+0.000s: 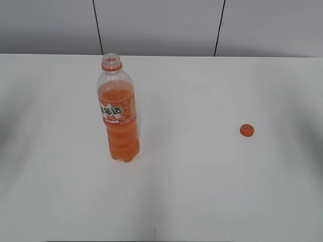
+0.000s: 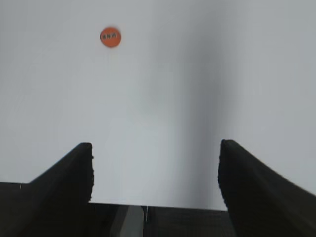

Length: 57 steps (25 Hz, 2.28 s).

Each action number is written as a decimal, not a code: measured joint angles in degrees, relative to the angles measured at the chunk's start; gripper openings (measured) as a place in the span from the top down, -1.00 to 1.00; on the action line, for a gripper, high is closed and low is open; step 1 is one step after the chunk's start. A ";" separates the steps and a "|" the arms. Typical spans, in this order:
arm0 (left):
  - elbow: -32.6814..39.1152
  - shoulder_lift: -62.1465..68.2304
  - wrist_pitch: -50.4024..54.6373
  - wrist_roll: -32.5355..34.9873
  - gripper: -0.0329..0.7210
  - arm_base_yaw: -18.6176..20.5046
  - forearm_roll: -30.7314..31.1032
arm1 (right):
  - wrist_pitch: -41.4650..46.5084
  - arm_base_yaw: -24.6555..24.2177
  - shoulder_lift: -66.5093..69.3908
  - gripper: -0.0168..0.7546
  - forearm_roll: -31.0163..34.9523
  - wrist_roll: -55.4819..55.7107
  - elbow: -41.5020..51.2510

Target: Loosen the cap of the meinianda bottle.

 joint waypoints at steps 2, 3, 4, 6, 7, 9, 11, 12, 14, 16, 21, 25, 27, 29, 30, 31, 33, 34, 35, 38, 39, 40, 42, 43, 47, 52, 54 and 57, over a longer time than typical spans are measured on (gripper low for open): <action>4.04 -3.11 -1.70 0.00 -0.47 0.00 -0.07 | -0.67 0.00 -3.01 -0.57 -0.01 -0.04 4.90; 5.70 -4.58 -2.64 0.00 -0.47 0.00 -0.18 | -1.52 0.00 -4.51 -0.57 0.01 -0.04 7.58; 7.31 -5.97 -3.30 0.00 -0.47 0.00 -0.59 | -2.22 0.00 -5.87 -0.57 0.01 -0.04 10.19; 11.36 -8.47 -4.41 0.00 -0.47 0.00 -1.57 | -3.53 0.00 -8.00 -0.57 0.11 -0.04 14.63; 12.84 -9.53 -4.65 0.00 -0.47 0.00 -1.95 | -3.75 0.00 -9.00 -0.57 0.17 -0.04 16.81; 16.24 -12.12 -5.31 0.00 -0.47 0.00 -2.51 | -4.17 0.00 -10.69 -0.57 0.37 -0.04 20.54; 18.88 -14.43 -5.61 0.00 -0.47 0.00 -2.62 | -4.87 0.00 -12.59 -0.57 0.78 -0.04 24.36; 20.18 -15.37 -5.61 0.00 -0.47 0.00 -2.64 | -5.47 0.00 -13.68 -0.57 0.96 -0.04 26.19; 22.17 -17.33 -5.68 0.00 -0.47 0.00 -2.64 | -6.44 0.00 -15.85 -0.57 1.24 -0.04 29.23; 23.54 -19.44 -5.72 0.00 -0.47 0.00 -2.69 | -6.73 0.00 -18.29 -0.57 1.44 -0.04 32.03; 25.39 -24.22 -5.74 -1.22 -0.47 0.00 -3.50 | -7.13 0.00 -26.58 -0.57 1.48 -0.04 37.22; 26.02 -28.86 -5.89 -1.50 -0.47 0.00 -3.71 | -7.67 0.00 -34.66 -0.57 1.51 -0.04 40.69; 26.02 -30.57 -5.96 -1.50 -0.47 0.00 -3.87 | -7.52 0.00 -37.65 -0.57 1.51 -0.04 41.59; 26.02 -32.22 -5.88 -1.57 -0.47 0.00 -3.93 | -7.47 0.00 -40.80 -0.57 1.55 -0.10 42.10; 26.02 -33.06 -5.61 -1.57 -0.47 0.00 -3.93 | -7.39 0.00 -42.01 -0.57 1.55 -0.10 42.17; 26.02 -33.77 -4.99 -1.62 -0.47 0.00 -3.93 | -7.33 0.00 -43.37 -0.57 1.55 -0.10 42.17; 26.43 -35.17 -3.86 -1.62 -0.47 0.00 -3.93 | -7.27 0.00 -45.66 -0.57 1.55 -0.10 42.17; 26.73 -35.80 -3.24 -1.62 -0.47 0.00 -3.88 | -7.20 0.00 -46.83 -0.57 1.55 -0.10 42.17; 27.10 -36.69 -2.65 -1.68 -0.47 0.00 -3.88 | -7.20 0.00 -47.99 -0.57 1.57 -0.10 42.17; 27.64 -40.17 -1.83 -1.68 -0.46 0.00 -3.68 | -7.14 0.00 -51.30 -0.57 1.57 -0.10 42.17; 27.68 -41.46 -1.70 -1.68 -0.46 0.00 -3.68 | -7.14 0.00 -52.37 -0.57 1.57 -0.10 42.17; 27.68 -43.37 -1.57 -1.68 -0.46 0.00 -3.63 | -7.14 0.00 -53.21 -0.57 1.62 -0.10 42.17; 27.68 -46.20 -1.57 -1.68 -0.46 0.00 -3.42 | -7.14 0.00 -55.11 -0.57 1.62 -0.10 42.21; 27.71 -48.25 -1.52 -1.68 -0.46 0.00 -3.36 | -7.09 0.00 -55.97 -0.57 1.62 -0.10 42.21; 27.75 -54.68 -1.35 -1.68 -0.46 0.00 -2.94 | -7.09 0.00 -58.77 -0.57 1.62 -0.10 42.21; 27.78 -61.27 -1.30 -1.68 -0.46 0.00 -2.87 | -7.03 0.00 -63.11 -0.57 1.62 -0.10 42.21; 27.82 -63.65 -1.20 -1.68 -0.46 0.00 -2.83 | -7.03 0.00 -65.12 -0.57 1.62 -0.10 42.21; 27.82 -67.72 -1.15 -1.68 -0.46 0.00 -2.83 | -6.98 0.00 -68.08 -0.57 1.62 -0.10 42.21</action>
